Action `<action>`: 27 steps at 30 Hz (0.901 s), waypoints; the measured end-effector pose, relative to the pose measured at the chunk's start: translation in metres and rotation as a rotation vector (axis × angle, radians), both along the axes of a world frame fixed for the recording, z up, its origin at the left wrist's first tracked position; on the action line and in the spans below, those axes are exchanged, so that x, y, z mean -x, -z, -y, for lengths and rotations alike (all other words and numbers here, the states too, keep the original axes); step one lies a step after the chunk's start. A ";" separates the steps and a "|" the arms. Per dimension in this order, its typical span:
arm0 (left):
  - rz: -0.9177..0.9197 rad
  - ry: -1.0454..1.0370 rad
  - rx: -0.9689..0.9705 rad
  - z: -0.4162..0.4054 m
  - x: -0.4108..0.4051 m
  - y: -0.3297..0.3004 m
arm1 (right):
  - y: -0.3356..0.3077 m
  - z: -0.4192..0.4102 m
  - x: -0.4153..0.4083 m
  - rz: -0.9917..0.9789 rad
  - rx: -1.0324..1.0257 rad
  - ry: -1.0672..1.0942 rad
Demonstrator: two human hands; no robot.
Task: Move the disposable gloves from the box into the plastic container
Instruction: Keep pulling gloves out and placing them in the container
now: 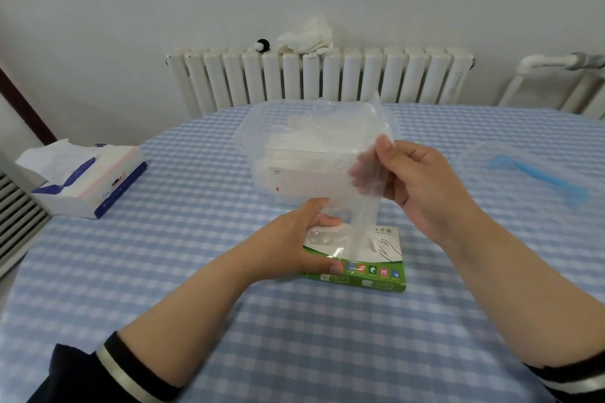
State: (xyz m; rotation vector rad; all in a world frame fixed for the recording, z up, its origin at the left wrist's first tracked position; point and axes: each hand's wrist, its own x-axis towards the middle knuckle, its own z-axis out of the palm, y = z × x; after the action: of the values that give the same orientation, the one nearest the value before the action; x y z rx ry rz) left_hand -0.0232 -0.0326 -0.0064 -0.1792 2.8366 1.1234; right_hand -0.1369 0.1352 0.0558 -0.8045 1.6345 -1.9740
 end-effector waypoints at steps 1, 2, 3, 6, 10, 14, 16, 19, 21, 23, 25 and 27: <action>-0.004 0.007 -0.001 0.000 0.000 -0.001 | -0.001 -0.001 0.000 0.054 0.024 -0.033; -0.007 0.015 -0.002 0.001 0.000 -0.001 | -0.002 -0.001 -0.002 0.108 0.045 -0.062; -0.010 0.022 -0.004 0.001 0.000 -0.001 | -0.002 -0.001 -0.003 0.157 0.060 -0.075; -0.006 0.033 -0.046 0.000 -0.001 -0.005 | -0.010 0.000 -0.009 0.312 0.115 -0.108; -0.038 -0.011 -0.139 0.000 -0.005 -0.008 | -0.017 -0.003 -0.012 0.428 0.148 -0.154; -0.221 -0.150 -0.486 0.000 0.003 -0.029 | -0.017 -0.007 -0.013 0.405 -0.012 -0.164; -0.322 -0.168 -0.655 0.003 0.006 -0.052 | -0.015 -0.006 -0.012 0.424 -0.055 -0.169; -0.381 -0.079 -0.579 0.006 0.005 -0.087 | -0.015 -0.005 -0.011 0.414 -0.091 -0.207; -0.321 -0.047 -0.413 0.006 0.010 -0.103 | -0.014 -0.006 -0.009 0.362 -0.122 -0.233; -0.299 -0.063 -0.228 0.001 0.019 -0.112 | -0.013 -0.007 -0.007 0.296 -0.168 -0.246; -0.286 -0.048 -0.034 -0.004 0.028 -0.121 | -0.012 -0.008 -0.005 0.248 -0.201 -0.255; -0.213 -0.006 0.063 -0.005 0.037 -0.129 | -0.011 -0.009 -0.005 0.199 -0.213 -0.284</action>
State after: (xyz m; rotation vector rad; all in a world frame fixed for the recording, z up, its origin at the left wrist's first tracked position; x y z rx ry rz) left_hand -0.0604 -0.0272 0.1226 -0.0756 3.0616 1.1167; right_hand -0.1316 0.1441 0.0667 -0.6909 1.4912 -1.5993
